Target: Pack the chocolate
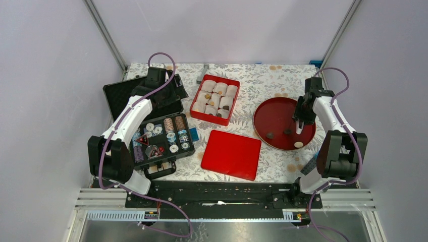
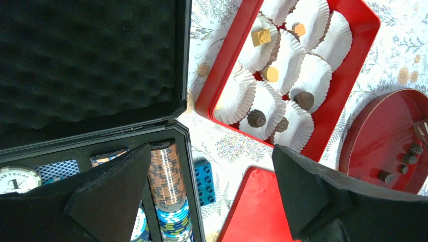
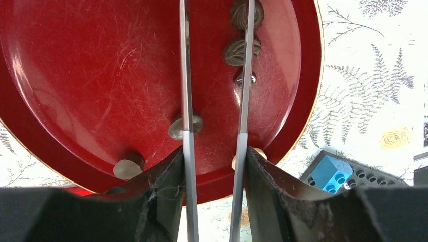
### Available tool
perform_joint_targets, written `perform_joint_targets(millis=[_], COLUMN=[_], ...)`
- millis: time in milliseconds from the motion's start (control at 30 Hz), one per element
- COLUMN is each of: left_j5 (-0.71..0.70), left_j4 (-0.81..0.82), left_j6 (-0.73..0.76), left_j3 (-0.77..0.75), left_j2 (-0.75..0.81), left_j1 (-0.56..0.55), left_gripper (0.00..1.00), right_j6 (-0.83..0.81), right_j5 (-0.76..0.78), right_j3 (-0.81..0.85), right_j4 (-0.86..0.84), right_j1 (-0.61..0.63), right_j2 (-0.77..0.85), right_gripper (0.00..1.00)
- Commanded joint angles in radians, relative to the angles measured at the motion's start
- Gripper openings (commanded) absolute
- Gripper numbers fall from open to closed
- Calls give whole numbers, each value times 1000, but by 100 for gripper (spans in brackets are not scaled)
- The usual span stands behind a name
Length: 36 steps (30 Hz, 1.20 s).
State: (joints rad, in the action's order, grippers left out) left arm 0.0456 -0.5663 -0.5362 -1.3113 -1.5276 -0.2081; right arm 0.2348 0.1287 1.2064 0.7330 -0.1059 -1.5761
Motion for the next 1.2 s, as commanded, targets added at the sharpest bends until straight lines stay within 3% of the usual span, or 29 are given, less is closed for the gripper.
perform_joint_targets(millis=[0, 200, 567, 1167], left_j5=[6, 7, -11, 27], left_j4=[45, 45, 43, 80], left_j6=[-10, -16, -18, -51], left_j3=[-13, -9, 11, 39], left_j2=[20, 22, 37, 41], left_j1=[7, 7, 7, 7], left_gripper=[99, 99, 99, 99], right_j6=[-11, -30, -33, -14], right_j5=[-14, -20, -44, -175], right_j3=[-7, -21, -4, -5], right_j4=[-44, -56, -46, 99], right_j1=[-6, -6, -6, -5], right_j2=[-6, -15, 11, 155], right_gripper=[50, 48, 31, 26])
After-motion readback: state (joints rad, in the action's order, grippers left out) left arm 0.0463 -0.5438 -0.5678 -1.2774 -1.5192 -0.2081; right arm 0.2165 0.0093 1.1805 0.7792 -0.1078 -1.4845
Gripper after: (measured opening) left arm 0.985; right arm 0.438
